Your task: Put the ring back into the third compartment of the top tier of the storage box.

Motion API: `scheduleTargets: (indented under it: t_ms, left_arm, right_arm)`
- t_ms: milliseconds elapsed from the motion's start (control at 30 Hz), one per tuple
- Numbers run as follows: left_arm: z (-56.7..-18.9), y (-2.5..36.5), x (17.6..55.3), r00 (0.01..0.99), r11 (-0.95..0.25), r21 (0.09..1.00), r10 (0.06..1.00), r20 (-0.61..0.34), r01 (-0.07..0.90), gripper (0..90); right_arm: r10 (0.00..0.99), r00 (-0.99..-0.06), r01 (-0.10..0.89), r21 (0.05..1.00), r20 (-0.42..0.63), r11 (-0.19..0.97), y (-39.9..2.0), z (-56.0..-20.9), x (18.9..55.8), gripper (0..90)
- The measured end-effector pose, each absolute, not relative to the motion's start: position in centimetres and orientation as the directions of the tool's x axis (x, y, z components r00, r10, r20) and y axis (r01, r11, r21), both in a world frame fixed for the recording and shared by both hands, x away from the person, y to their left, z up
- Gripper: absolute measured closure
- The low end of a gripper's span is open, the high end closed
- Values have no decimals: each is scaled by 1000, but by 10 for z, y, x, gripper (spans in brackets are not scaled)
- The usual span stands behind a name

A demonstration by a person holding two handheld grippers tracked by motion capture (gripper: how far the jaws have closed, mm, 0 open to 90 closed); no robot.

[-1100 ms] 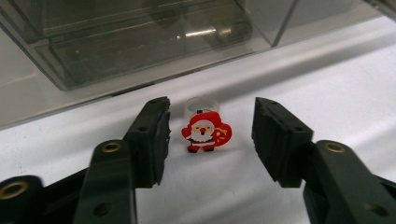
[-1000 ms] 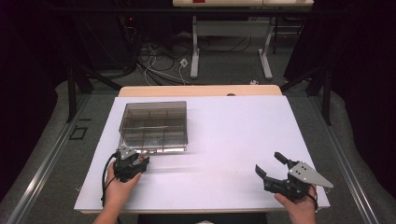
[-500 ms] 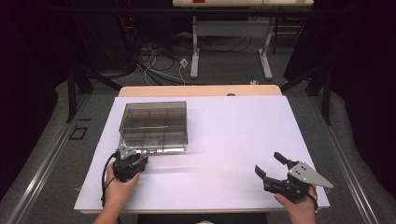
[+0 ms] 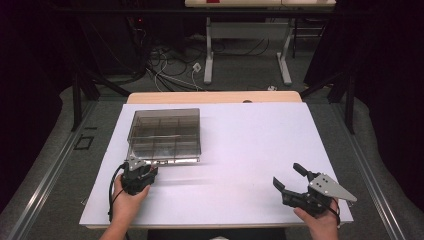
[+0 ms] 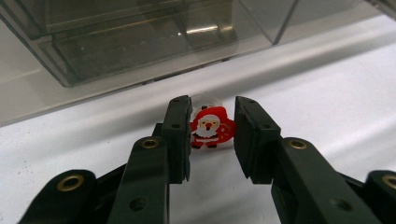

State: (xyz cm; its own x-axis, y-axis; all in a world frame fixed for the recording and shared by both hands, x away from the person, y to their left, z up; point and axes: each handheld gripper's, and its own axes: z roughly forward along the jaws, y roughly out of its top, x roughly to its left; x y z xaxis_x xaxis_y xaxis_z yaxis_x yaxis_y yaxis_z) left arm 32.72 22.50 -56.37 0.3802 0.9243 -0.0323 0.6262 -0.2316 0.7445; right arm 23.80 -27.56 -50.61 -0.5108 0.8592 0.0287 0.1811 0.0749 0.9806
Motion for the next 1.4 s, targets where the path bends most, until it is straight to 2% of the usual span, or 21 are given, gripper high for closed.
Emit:
scheduleTargets:
  t_ms: [1400]
  left_arm:
    - [-553,217,321,431,-237,757,900,-65,609,679]
  right_arm:
    - [859,-511,180,981,35,68,-276,-506,239,162]
